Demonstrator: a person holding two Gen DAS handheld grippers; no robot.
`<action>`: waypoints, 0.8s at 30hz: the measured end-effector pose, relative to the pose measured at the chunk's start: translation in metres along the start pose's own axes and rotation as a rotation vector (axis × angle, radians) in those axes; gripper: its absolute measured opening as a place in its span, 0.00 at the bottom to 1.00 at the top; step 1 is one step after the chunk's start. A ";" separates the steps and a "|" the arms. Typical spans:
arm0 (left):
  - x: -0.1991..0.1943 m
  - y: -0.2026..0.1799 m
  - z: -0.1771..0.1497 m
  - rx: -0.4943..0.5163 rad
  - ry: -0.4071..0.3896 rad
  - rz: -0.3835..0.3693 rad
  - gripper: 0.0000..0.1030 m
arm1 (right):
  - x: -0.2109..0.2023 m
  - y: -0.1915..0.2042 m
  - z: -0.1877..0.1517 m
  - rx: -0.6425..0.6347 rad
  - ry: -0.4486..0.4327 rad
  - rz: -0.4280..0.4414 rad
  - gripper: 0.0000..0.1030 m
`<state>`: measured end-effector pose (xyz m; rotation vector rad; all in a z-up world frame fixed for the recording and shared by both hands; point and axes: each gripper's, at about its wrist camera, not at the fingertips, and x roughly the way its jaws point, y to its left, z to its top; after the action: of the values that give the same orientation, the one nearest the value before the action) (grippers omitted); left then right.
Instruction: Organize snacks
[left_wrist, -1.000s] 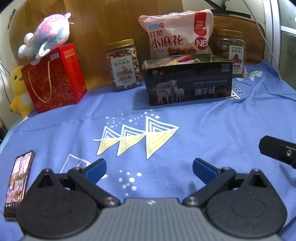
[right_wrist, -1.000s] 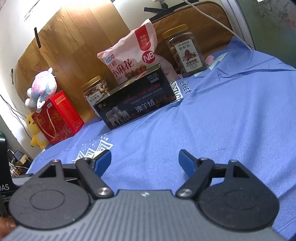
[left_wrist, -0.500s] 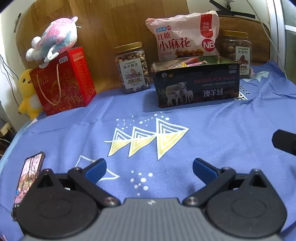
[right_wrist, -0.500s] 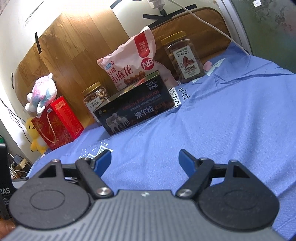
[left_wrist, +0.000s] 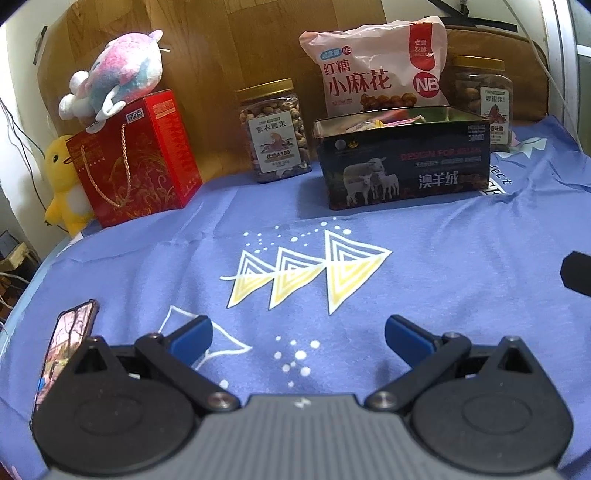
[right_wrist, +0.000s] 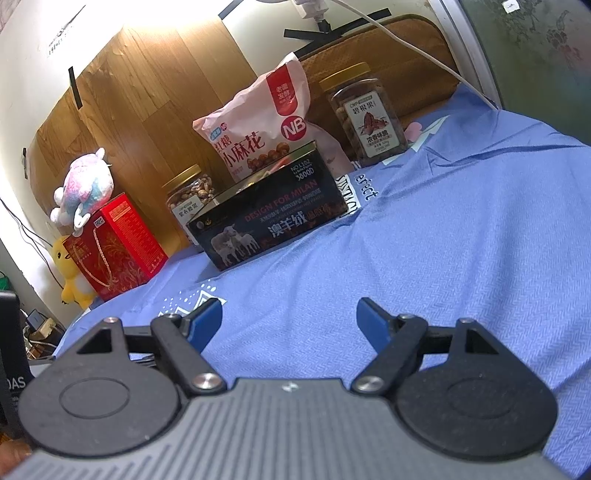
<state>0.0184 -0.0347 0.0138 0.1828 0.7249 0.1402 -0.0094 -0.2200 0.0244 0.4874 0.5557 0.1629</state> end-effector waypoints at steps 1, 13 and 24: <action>0.000 0.000 0.000 0.003 -0.002 0.005 1.00 | 0.000 0.000 0.000 0.000 0.000 0.000 0.80; -0.001 0.001 0.000 0.032 -0.032 0.041 1.00 | 0.000 0.001 -0.001 0.008 -0.004 -0.005 0.80; -0.002 0.002 0.000 0.033 -0.037 0.044 1.00 | 0.001 0.003 -0.002 0.004 0.003 -0.005 0.80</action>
<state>0.0169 -0.0329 0.0153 0.2329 0.6867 0.1663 -0.0096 -0.2163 0.0234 0.4897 0.5603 0.1581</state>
